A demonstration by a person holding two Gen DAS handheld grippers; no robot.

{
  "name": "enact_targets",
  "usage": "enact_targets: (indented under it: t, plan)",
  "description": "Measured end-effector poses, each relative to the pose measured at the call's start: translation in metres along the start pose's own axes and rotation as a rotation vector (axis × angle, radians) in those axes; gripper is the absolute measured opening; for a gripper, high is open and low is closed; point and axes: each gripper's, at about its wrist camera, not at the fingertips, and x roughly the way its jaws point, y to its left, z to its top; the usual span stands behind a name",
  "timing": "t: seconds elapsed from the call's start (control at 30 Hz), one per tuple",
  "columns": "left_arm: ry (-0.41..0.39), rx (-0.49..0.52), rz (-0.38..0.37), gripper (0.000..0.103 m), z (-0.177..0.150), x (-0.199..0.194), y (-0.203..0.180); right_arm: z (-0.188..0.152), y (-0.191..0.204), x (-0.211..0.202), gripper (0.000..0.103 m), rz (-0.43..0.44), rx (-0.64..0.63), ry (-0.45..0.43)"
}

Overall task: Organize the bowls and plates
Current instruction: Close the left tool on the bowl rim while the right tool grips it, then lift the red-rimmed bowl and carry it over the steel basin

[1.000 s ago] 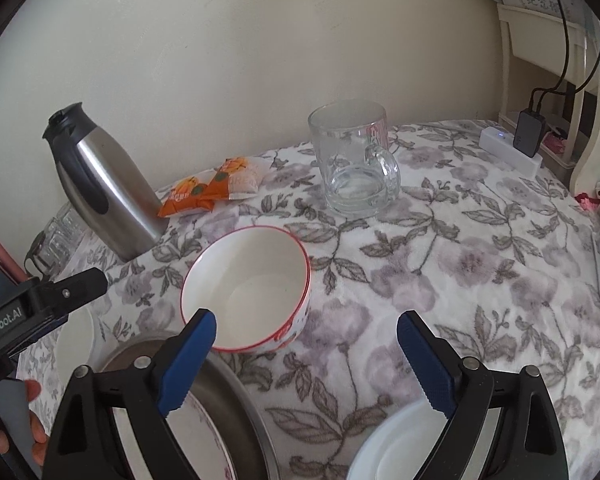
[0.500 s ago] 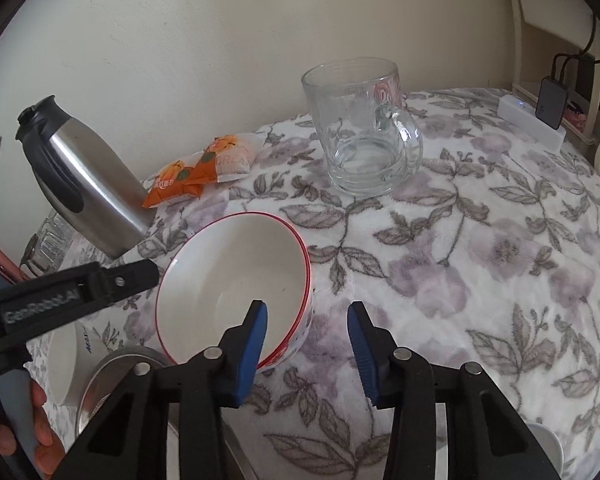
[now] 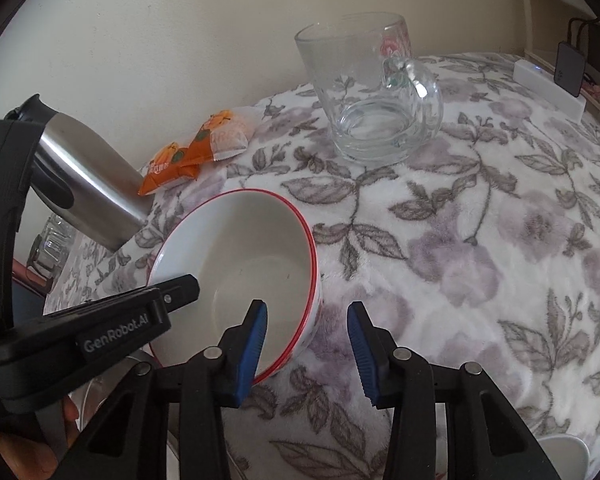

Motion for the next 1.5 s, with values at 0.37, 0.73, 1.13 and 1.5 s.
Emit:
enact_targets:
  t: [0.37,0.73,1.13,1.5]
  plan:
    - [0.006,0.031,-0.013,0.014,0.002,0.005,-0.006,0.002,0.008,0.006,0.042,0.043,-0.066,0.023]
    - [-0.077,0.045,-0.05,0.014,0.004,-0.016,-0.008,0.001,0.009,-0.008,0.043,0.067,-0.081,-0.016]
    - [-0.196,0.038,-0.115,0.014,-0.008,-0.065,-0.006,0.002,0.021,-0.064,0.043,0.051,-0.113,-0.117]
    - [-0.294,-0.033,-0.167,0.014,-0.042,-0.115,0.011,-0.011,0.049,-0.114,0.043,0.04,-0.169,-0.157]
